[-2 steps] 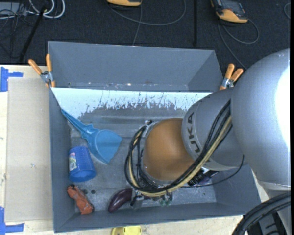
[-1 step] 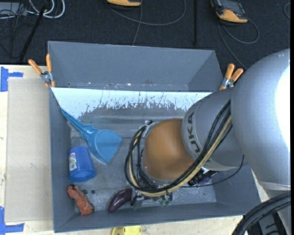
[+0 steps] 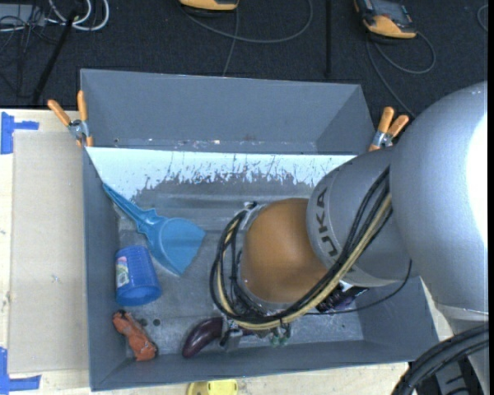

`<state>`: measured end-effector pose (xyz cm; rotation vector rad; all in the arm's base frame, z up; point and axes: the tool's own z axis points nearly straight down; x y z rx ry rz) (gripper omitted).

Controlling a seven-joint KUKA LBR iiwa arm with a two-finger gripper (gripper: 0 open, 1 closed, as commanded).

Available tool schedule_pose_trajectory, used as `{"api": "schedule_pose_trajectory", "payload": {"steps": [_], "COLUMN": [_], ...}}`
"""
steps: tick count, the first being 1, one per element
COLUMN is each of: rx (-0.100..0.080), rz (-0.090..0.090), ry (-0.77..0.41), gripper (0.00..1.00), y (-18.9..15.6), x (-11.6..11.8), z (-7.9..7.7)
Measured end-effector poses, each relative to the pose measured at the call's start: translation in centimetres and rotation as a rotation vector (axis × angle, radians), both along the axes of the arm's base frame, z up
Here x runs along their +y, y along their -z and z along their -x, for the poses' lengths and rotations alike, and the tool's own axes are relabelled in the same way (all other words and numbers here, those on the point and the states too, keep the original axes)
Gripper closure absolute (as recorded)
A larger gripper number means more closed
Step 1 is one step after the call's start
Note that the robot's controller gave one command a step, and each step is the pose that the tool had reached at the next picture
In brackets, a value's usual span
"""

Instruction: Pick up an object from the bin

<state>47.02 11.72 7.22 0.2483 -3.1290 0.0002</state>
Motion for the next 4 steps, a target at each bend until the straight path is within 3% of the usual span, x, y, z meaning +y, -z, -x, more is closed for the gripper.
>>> {"api": "schedule_pose_trajectory", "payload": {"steps": [4], "rx": [0.002], "rz": [0.001], "ry": [0.002], "gripper": [1.0], "y": [-4.6], "x": [0.0], "z": [0.1]}}
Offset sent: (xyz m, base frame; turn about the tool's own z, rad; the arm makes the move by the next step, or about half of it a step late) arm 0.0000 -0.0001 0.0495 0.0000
